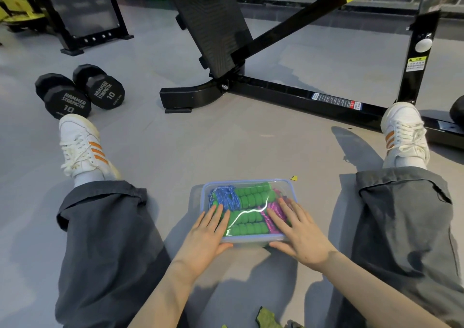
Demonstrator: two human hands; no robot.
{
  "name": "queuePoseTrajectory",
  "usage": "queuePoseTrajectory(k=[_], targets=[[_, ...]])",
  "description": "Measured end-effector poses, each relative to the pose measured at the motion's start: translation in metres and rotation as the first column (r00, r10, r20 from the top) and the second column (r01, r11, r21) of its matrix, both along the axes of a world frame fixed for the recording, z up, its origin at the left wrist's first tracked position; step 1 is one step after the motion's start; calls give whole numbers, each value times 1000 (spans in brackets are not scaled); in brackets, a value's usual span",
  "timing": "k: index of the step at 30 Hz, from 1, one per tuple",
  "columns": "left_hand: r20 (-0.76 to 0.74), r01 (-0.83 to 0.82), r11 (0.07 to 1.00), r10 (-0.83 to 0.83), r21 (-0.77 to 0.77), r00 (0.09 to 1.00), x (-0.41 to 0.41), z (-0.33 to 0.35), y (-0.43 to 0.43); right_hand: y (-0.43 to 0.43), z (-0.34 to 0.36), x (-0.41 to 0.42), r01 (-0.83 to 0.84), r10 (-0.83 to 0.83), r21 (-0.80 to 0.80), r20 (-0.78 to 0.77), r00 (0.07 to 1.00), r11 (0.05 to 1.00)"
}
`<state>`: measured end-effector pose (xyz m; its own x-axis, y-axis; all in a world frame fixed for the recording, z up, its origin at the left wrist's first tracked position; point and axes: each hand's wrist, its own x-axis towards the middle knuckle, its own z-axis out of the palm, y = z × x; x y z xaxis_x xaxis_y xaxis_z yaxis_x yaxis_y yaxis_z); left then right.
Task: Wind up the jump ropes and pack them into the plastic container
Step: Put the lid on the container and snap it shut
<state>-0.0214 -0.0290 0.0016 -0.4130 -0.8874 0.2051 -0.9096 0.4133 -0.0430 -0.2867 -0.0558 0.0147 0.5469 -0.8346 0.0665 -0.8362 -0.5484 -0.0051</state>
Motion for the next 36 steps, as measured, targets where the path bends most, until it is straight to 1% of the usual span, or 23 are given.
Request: queuePoseTrajectory(k=[2,5,9,10,12,14,16,17,21,26,28,29,31,32,34,36], targets=[[7,10,1000,-10,-14,1000,1,-3,-1,-3,2,-1,-4,4,-11,-13,1000,1000],[-23,8,1000,-8,9,1000,-1,-8,-2,-6,-2,2,12,-12,11,-10,1000,1000],[-69,-14,999,16,33,997,2,-4,2,-3,-3,-3,0,-1,30,39,999,1000],[-96,-24,998,29,54,995,2,-3,3,-3,-2,-4,-5,2,33,72,997,999],[-190,-68,988,94,139,977,0,1,7,-3,1,-1,7,-23,81,189,982,997],[-303,-134,977,180,166,936,-6,0,7,-4,3,9,62,-107,147,317,943,987],[-341,-179,939,278,293,898,-10,3,8,-5,3,18,134,-194,172,402,895,976],[-362,-181,932,293,313,885,-11,5,7,-5,3,22,163,-223,176,417,881,971],[-495,-171,945,295,280,817,-13,5,3,-8,-2,24,239,-282,154,433,856,959],[-573,-186,969,246,162,782,-16,-8,-1,-13,-6,22,249,-307,179,550,777,952],[-554,-196,968,249,154,795,-17,-11,0,-13,-6,20,237,-309,200,550,776,951],[-514,-199,970,242,139,823,-17,-11,0,-13,-7,19,223,-292,193,520,802,956],[-372,-208,971,237,118,897,-19,-8,-1,-14,-6,18,203,-250,153,417,874,967],[-305,-213,968,243,131,921,-21,-5,-2,-15,-4,19,208,-243,133,365,899,969],[-236,-228,958,266,174,935,-28,5,-12,-22,5,26,236,-249,78,301,921,969],[-212,-246,946,290,211,933,-38,16,-28,-35,14,38,257,-265,65,260,929,964]])
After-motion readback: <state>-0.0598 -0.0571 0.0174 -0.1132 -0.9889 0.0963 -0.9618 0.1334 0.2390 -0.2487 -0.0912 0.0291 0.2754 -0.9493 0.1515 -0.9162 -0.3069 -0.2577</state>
